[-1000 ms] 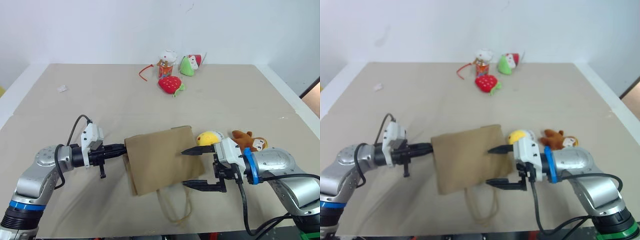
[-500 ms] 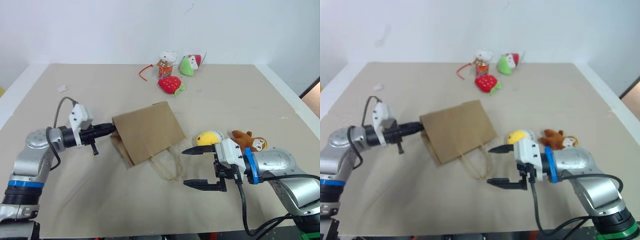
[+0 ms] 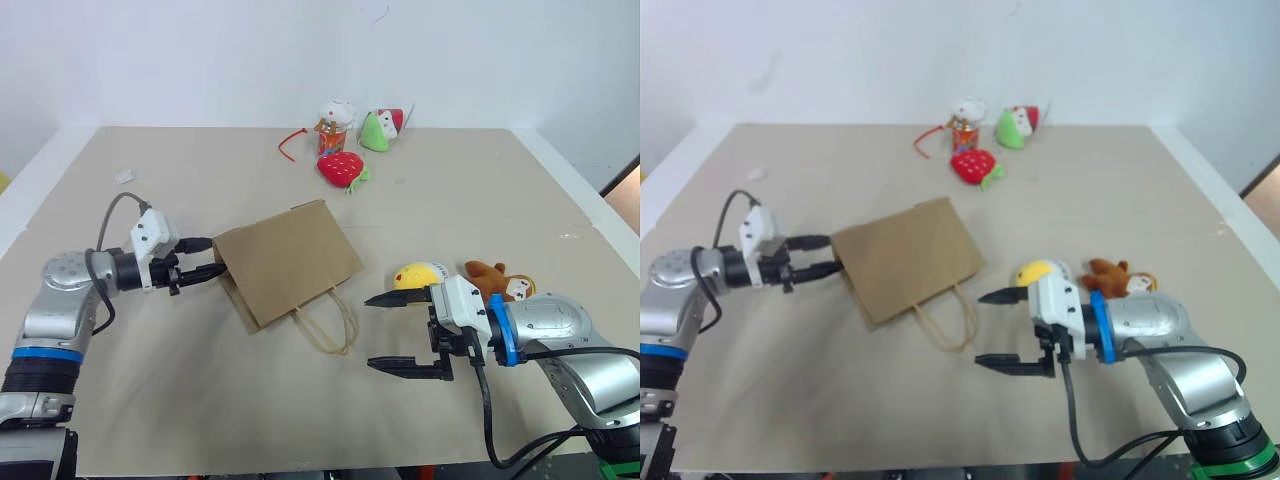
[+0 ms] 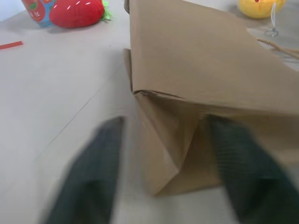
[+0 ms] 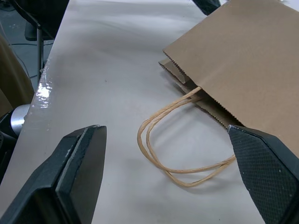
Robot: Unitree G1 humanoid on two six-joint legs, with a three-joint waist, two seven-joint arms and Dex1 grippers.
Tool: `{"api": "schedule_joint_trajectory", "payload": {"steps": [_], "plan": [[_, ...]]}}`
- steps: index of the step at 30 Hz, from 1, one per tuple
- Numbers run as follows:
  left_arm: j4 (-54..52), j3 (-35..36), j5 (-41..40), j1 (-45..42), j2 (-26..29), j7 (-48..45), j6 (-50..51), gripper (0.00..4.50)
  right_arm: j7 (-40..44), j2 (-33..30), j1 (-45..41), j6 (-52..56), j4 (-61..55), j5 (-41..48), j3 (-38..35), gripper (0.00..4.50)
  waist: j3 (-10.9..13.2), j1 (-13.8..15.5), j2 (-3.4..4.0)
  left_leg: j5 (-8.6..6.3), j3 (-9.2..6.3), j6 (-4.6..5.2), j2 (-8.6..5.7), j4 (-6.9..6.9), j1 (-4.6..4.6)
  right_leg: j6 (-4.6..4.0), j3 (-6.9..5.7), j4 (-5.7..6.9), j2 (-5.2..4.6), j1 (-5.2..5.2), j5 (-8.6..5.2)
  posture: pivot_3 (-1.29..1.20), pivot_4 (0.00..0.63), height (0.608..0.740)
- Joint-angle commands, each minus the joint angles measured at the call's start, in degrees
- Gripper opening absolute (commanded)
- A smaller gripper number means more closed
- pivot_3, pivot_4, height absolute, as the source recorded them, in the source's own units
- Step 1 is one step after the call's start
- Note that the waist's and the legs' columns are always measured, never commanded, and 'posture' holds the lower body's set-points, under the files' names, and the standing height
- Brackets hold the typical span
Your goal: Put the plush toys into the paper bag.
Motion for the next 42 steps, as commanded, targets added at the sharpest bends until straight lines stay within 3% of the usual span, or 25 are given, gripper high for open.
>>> {"api": "schedule_joint_trajectory", "payload": {"steps": [1,8,14,18,25,34,42], "plan": [[-5.4,5.2,-2.0,2.0,4.1,-0.3,1.1,4.49,0.4,-0.3,-0.3,-0.8,-0.2,0.4,-1.5,4.50,0.0,-0.1,0.00,0.00,0.01,0.00,0.02,0.00,0.00,-0.01,0.00,0.00,0.00,-0.01,0.00,0.00,0.150,0.740],[-22.3,9.0,-5.9,5.8,7.9,2.3,7.4,4.49,-0.5,1.1,-0.9,0.5,1.0,3.5,-3.3,4.50,0.0,0.1,-0.01,0.00,0.00,-0.01,0.00,0.00,0.01,-0.08,-0.06,0.00,-0.13,0.03,-0.05,0.00,0.150,0.740],[-33.2,0.3,-3.7,6.1,3.1,5.1,6.9,4.49,-4.8,2.8,-4.4,11.2,0.7,16.6,-8.8,4.50,0.0,0.1,-0.01,0.02,0.12,-0.01,-0.06,0.02,0.06,0.00,0.05,0.00,-0.18,0.08,0.00,0.00,0.150,0.740],[-31.1,-10.5,2.8,4.9,-3.4,5.2,1.7,4.49,-4.1,1.9,-5.5,12.0,-0.7,18.2,-10.2,4.50,0.0,0.1,-0.01,0.04,0.05,0.01,-0.08,0.02,0.15,0.02,0.08,0.00,-0.07,0.18,0.01,0.00,0.150,0.740],[-20.6,-21.8,13.8,-1.6,-9.4,2.8,-11.1,4.49,-5.0,2.2,-4.8,10.4,-1.9,15.9,-10.1,4.50,0.0,0.1,0.00,0.06,-0.04,0.05,-0.09,0.02,0.10,0.10,0.08,0.00,0.04,0.16,0.08,0.00,0.150,0.740],[-16.4,-29.2,19.8,-6.0,-13.3,0.0,-20.4,4.49,-7.0,2.2,-2.8,9.3,-2.5,14.2,-10.9,4.50,0.0,0.1,0.00,0.06,0.01,0.06,-0.14,0.04,0.06,0.16,0.19,0.00,-0.01,0.14,0.10,0.00,0.150,0.740],[-15.2,-31.7,21.7,-8.1,-18.2,0.3,-20.2,4.49,-7.9,2.2,-1.5,8.5,-3.1,12.8,-10.5,4.50,0.0,-0.1,0.01,0.09,-0.01,0.10,-0.16,0.14,0.04,0.25,0.25,0.00,0.04,0.15,0.15,0.00,0.150,0.740]]}}
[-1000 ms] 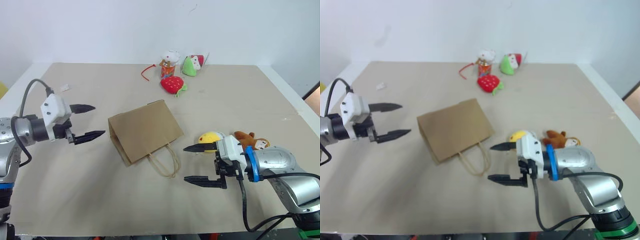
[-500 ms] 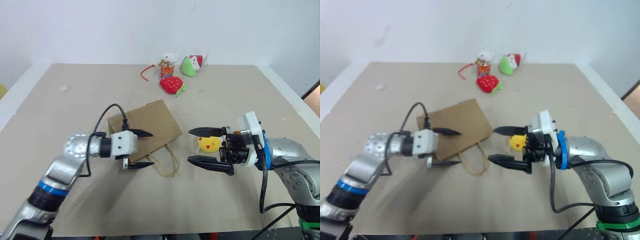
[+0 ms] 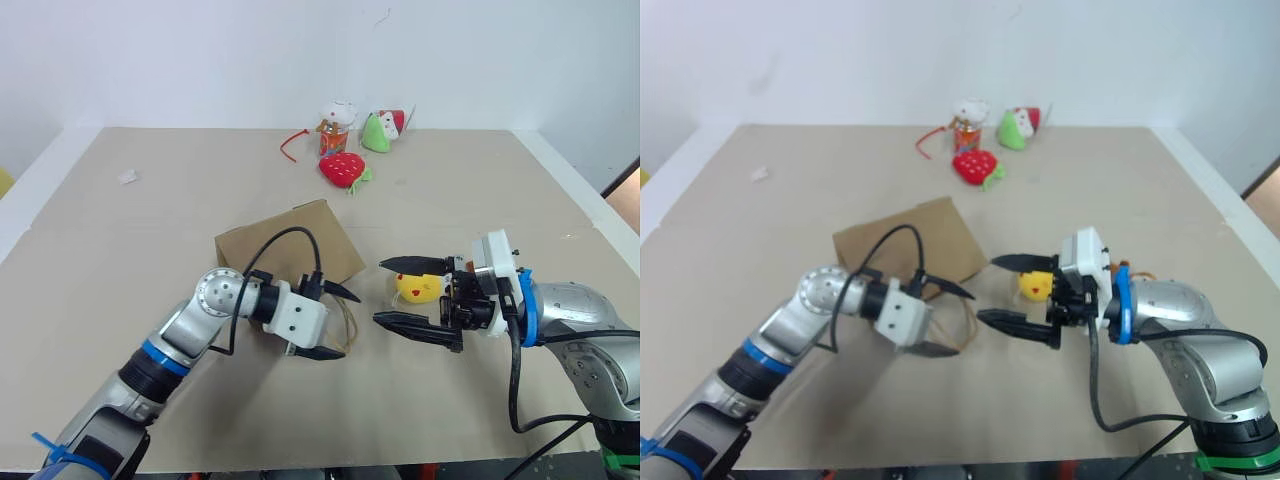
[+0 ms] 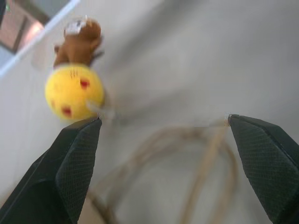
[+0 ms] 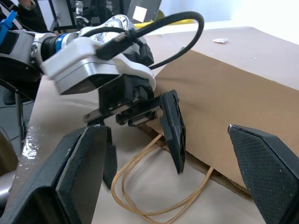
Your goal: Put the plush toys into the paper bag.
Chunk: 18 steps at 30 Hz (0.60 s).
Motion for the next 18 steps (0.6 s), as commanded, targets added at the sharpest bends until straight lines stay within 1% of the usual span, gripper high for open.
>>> {"api": "schedule_joint_trajectory", "payload": {"steps": [1,4,5,8,10,12,13,15,16,17,18], "plan": [[0.7,0.3,0.3,-1.0,-0.1,0.5,-0.2,4.49,0.1,-0.5,0.4,-1.4,-1.9,-0.4,-1.5,4.50,0.0,-0.1,0.00,0.00,0.00,0.00,0.01,0.00,0.01,0.00,0.00,0.00,0.02,0.00,0.00,0.00,0.150,0.740],[1.9,0.7,0.4,-1.2,-0.2,0.9,0.7,4.49,0.1,-0.5,0.6,-1.6,-1.9,-0.8,-1.5,4.50,0.0,0.0,0.02,0.00,-0.07,0.01,0.02,0.00,0.01,-0.01,-0.05,0.01,0.04,0.01,0.00,0.00,0.150,0.740],[2.5,0.7,0.7,-1.4,-0.1,0.9,0.6,4.09,0.0,-0.3,0.5,-1.6,-1.8,-0.7,-1.4,4.50,0.0,0.0,0.02,0.01,-0.08,0.01,0.02,0.00,0.01,-0.01,-0.05,0.01,0.04,0.01,0.00,0.00,0.150,0.740],[4.1,1.0,1.9,-1.8,0.2,1.6,0.0,3.14,0.0,-0.1,0.4,-1.7,-1.7,-1.0,-1.0,4.50,0.0,0.0,0.02,0.01,-0.06,0.02,0.00,0.01,0.01,0.00,-0.03,0.01,0.02,0.02,0.01,0.00,0.150,0.740],[4.8,1.3,2.0,-2.2,0.4,1.8,-0.5,2.30,0.1,-0.1,0.3,-1.8,-1.6,-1.2,-0.9,4.50,0.0,0.0,0.02,0.01,-0.05,0.02,-0.01,0.01,0.00,0.00,-0.02,0.00,0.01,0.02,0.01,0.00,0.150,0.740],[5.3,1.8,1.9,-2.7,0.6,1.9,-0.8,1.57,0.2,0.0,0.0,-2.0,-1.2,-1.5,-0.6,4.50,0.0,0.0,0.02,0.01,-0.05,0.02,-0.01,0.01,-0.01,0.00,-0.02,0.00,0.00,0.01,0.01,0.00,0.150,0.740],[5.5,2.1,1.9,-3.0,0.8,2.0,-1.1,1.39,0.3,0.1,-0.3,-2.2,-1.0,-1.7,-0.4,4.50,0.0,0.0,0.02,0.01,-0.05,0.02,-0.02,0.01,-0.01,0.00,-0.02,0.00,0.00,0.01,0.01,0.00,0.150,0.740],[6.0,2.7,1.7,-3.6,1.1,2.1,-1.4,0.51,0.3,0.3,-0.7,-2.4,-0.6,-2.1,0.0,4.50,0.0,0.0,0.02,0.01,-0.05,0.02,-0.01,0.01,-0.02,0.00,-0.02,0.00,0.01,0.00,0.01,0.00,0.150,0.740],[6.1,3.1,1.2,-3.8,1.0,2.0,-1.3,0.20,0.3,0.5,-0.9,-2.5,-0.4,-2.2,0.1,4.50,0.0,0.0,0.02,0.01,-0.05,0.02,0.00,0.01,-0.02,0.00,-0.02,0.00,0.01,0.00,0.01,0.00,0.150,0.740],[5.7,3.8,0.1,-4.1,0.7,2.1,-0.5,0.09,0.3,0.5,-1.0,-2.5,-0.4,-2.3,0.3,4.50,0.0,0.0,0.02,0.01,-0.05,0.02,0.00,0.01,-0.02,0.00,-0.02,0.00,0.01,0.00,0.00,0.00,0.150,0.740],[4.9,4.7,-1.3,-4.5,0.3,2.1,0.6,0.09,0.4,0.6,-1.1,-2.6,-0.3,-2.5,0.4,4.50,0.0,0.0,0.02,0.01,-0.05,0.02,0.00,0.01,-0.02,0.00,-0.03,0.00,0.01,0.00,0.00,0.00,0.150,0.740]]}}
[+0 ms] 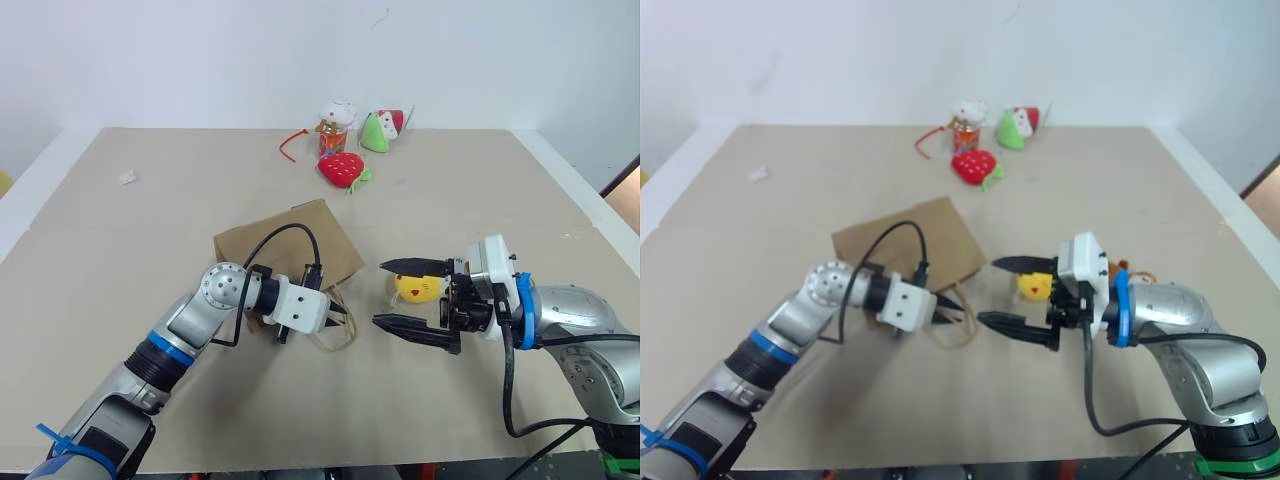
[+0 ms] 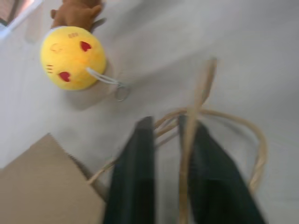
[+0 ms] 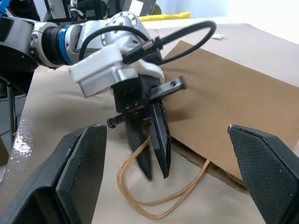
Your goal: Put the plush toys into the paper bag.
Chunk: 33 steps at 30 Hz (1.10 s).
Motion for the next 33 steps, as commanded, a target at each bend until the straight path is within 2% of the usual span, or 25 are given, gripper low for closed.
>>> {"api": "schedule_joint_trajectory", "payload": {"steps": [1,10,18,20,21,22,23,25,26,27,28,29,30,33], "plan": [[-2.1,4.2,-4.6,-2.7,-0.6,0.6,2.0,0.09,0.3,0.3,-1.3,-1.3,-0.4,-0.3,0.1,4.50,0.0,0.0,0.00,0.00,0.00,0.00,0.00,0.00,0.00,0.00,0.00,0.00,0.00,0.00,0.00,0.00,0.150,0.740],[-5.2,12.8,-13.8,-5.2,-1.4,3.6,11.9,0.09,0.6,-1.8,-1.0,2.8,-0.4,-0.5,0.9,4.50,0.0,0.0,0.00,0.00,-0.02,0.00,0.01,0.02,-0.03,0.01,-0.02,0.00,0.01,-0.01,0.01,0.00,0.150,0.740],[-7.9,14.9,-14.8,-3.2,-0.6,5.3,12.5,0.09,-5.6,2.5,-1.8,6.0,1.0,-2.1,4.1,4.50,0.0,0.0,0.00,0.00,-0.02,0.00,0.00,0.03,-0.02,0.02,-0.02,0.00,-0.01,0.01,0.01,0.00,0.150,0.740],[-8.5,15.0,-14.8,-2.9,-0.8,6.2,12.6,0.00,-8.5,4.9,-3.4,6.6,2.1,-2.9,4.9,3.98,0.0,-0.1,0.00,0.00,0.00,0.00,0.00,0.04,-0.03,0.02,0.00,0.00,-0.01,0.00,0.02,0.00,0.150,0.740],[-8.8,15.2,-14.7,-2.8,-1.1,6.9,12.6,0.00,-9.7,6.0,-4.5,7.2,2.8,-3.2,5.4,3.30,0.0,0.0,0.01,0.00,0.01,0.00,0.01,0.06,-0.03,0.03,0.00,0.00,0.00,0.00,0.03,0.00,0.150,0.740],[-9.1,15.4,-14.8,-2.7,-1.4,7.5,12.9,0.00,-10.4,6.8,-5.4,7.5,3.3,-3.6,6.0,2.96,0.0,0.0,0.01,0.00,0.01,0.00,0.00,0.07,-0.03,0.04,0.00,0.00,-0.01,-0.01,0.03,0.00,0.150,0.740],[-9.6,15.7,-15.1,-2.6,-1.9,8.5,13.1,0.00,-11.3,7.7,-6.1,7.8,3.8,-3.9,6.5,2.96,0.0,-0.1,0.00,0.00,0.01,0.00,-0.01,0.07,-0.04,0.03,0.00,0.00,-0.01,-0.01,0.03,0.00,0.150,0.740],[-10.4,16.4,-15.5,-2.3,-2.6,10.1,13.6,0.00,-13.0,9.4,-7.1,8.0,4.8,-4.6,7.0,2.10,0.0,0.0,0.01,0.00,0.00,0.00,0.01,0.07,-0.03,0.03,0.01,0.00,0.00,0.00,0.04,0.00,0.150,0.740],[-10.7,16.6,-15.5,-2.2,-2.8,10.7,13.7,0.00,-13.6,10.1,-7.5,7.8,5.4,-5.2,7.3,1.91,0.0,0.0,0.01,0.00,0.00,0.00,0.01,0.07,-0.04,0.03,0.00,0.00,0.00,0.00,0.04,0.00,0.150,0.740],[-10.8,16.8,-15.4,-2.1,-2.9,11.0,13.7,0.00,-14.0,10.6,-7.9,7.7,5.9,-5.8,7.6,1.52,0.0,0.0,0.01,0.00,-0.01,0.00,0.00,0.07,-0.05,0.03,0.00,0.00,0.00,-0.01,0.04,0.00,0.150,0.740],[-11.0,16.9,-15.3,-2.1,-2.9,11.6,13.9,0.00,-14.3,11.1,-8.3,7.5,6.5,-6.4,8.0,0.76,0.0,0.0,0.01,0.00,0.00,0.00,-0.01,0.07,-0.08,0.03,0.00,0.00,-0.01,-0.02,0.04,0.00,0.150,0.740],[-11.0,17.1,-15.2,-2.1,-3.0,12.2,13.8,0.00,-14.9,12.0,-9.0,7.1,7.3,-7.2,8.8,0.37,0.0,0.0,0.01,0.00,0.00,0.00,-0.01,0.06,-0.08,0.03,0.00,0.00,-0.01,-0.02,0.04,0.00,0.150,0.740],[-11.0,17.2,-15.1,-2.2,-3.2,12.7,13.9,0.00,-15.5,13.1,-9.7,6.6,8.1,-8.0,9.7,0.11,0.0,0.0,0.01,0.00,0.00,0.00,-0.01,0.06,-0.09,0.03,0.00,0.00,-0.01,-0.02,0.04,0.00,0.150,0.740],[-11.2,16.9,-14.9,-2.1,-3.6,13.7,13.7,0.00,-17.9,16.8,-12.8,5.9,10.4,-10.5,12.0,0.11,0.0,-0.1,0.01,0.00,0.03,0.00,0.00,0.07,-0.07,0.05,0.02,0.00,0.00,-0.03,0.06,0.00,0.150,0.740]]}}
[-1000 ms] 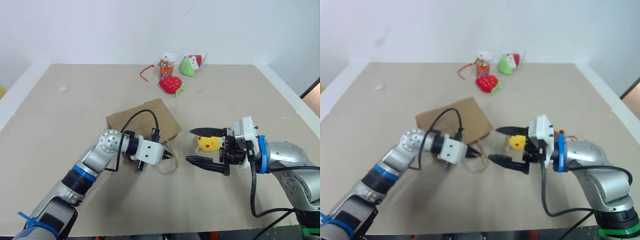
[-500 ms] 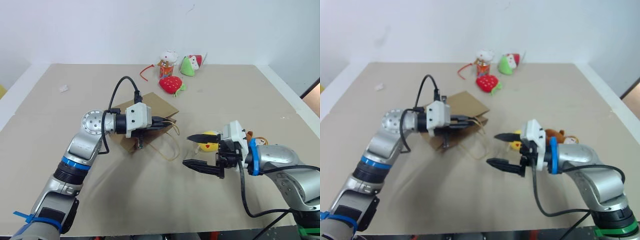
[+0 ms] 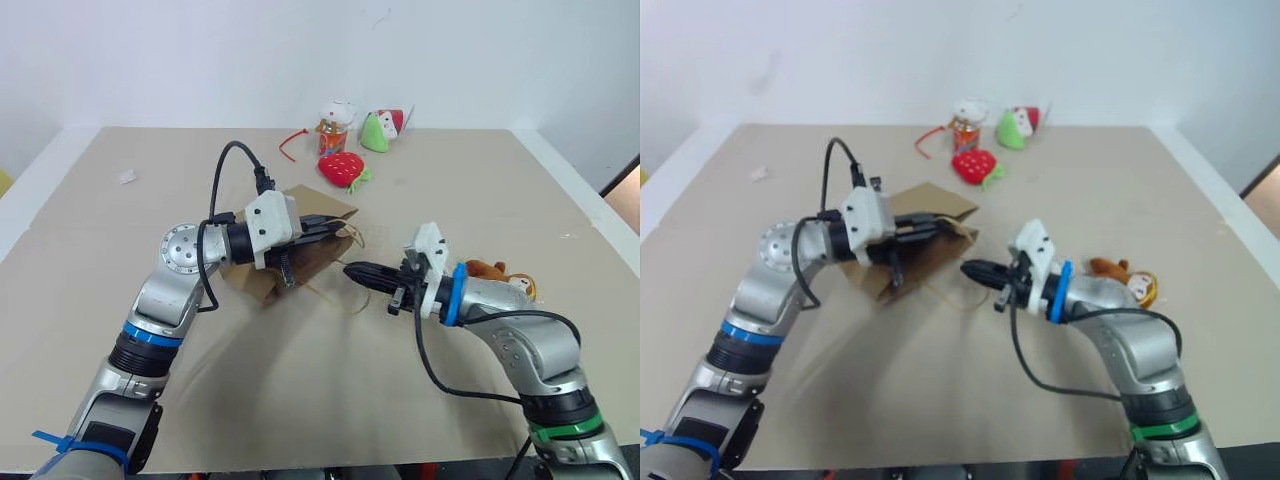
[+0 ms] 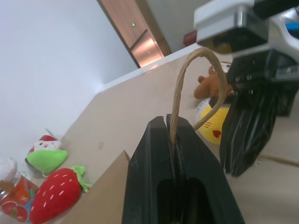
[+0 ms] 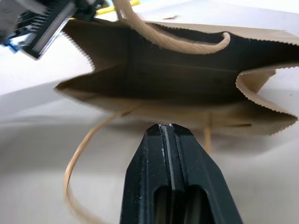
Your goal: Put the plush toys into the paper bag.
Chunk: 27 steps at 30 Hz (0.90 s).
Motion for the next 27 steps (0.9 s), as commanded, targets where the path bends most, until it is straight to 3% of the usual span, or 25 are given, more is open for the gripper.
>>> {"api": "schedule_joint_trajectory", "payload": {"steps": [1,13,17,27], "plan": [[-2.4,0.8,-0.4,0.0,-0.6,1.8,-0.4,0.00,-3.6,4.9,-5.4,-1.6,2.1,-3.0,2.5,0.11,0.0,0.0,0.00,0.00,-0.01,0.00,0.01,0.00,0.01,-0.01,-0.01,0.02,0.02,0.00,0.01,0.00,0.150,0.740],[-4.3,-0.1,0.8,0.5,-3.2,6.1,0.8,0.00,-10.8,16.6,-15.0,-7.0,19.2,-15.7,10.7,0.11,0.0,0.0,0.02,0.02,0.07,0.00,0.01,0.00,-0.09,-0.07,0.04,0.04,0.01,-0.11,0.08,0.00,0.150,0.740],[-3.3,2.2,1.0,-1.4,-3.7,9.4,1.7,0.00,-11.3,17.2,-13.0,-10.4,22.7,-20.9,14.3,0.11,0.0,0.0,0.02,0.02,0.05,0.00,0.02,0.00,-0.09,-0.07,0.03,0.04,0.01,-0.11,0.07,0.00,0.150,0.740],[-0.7,3.8,1.9,-2.8,-4.0,12.5,0.7,0.00,-10.7,17.9,-11.4,-12.8,21.9,-22.4,12.2,0.11,0.0,0.0,0.02,0.03,0.05,0.00,0.02,0.00,-0.12,-0.06,0.03,0.04,0.01,-0.13,0.09,0.00,0.150,0.740]]}}
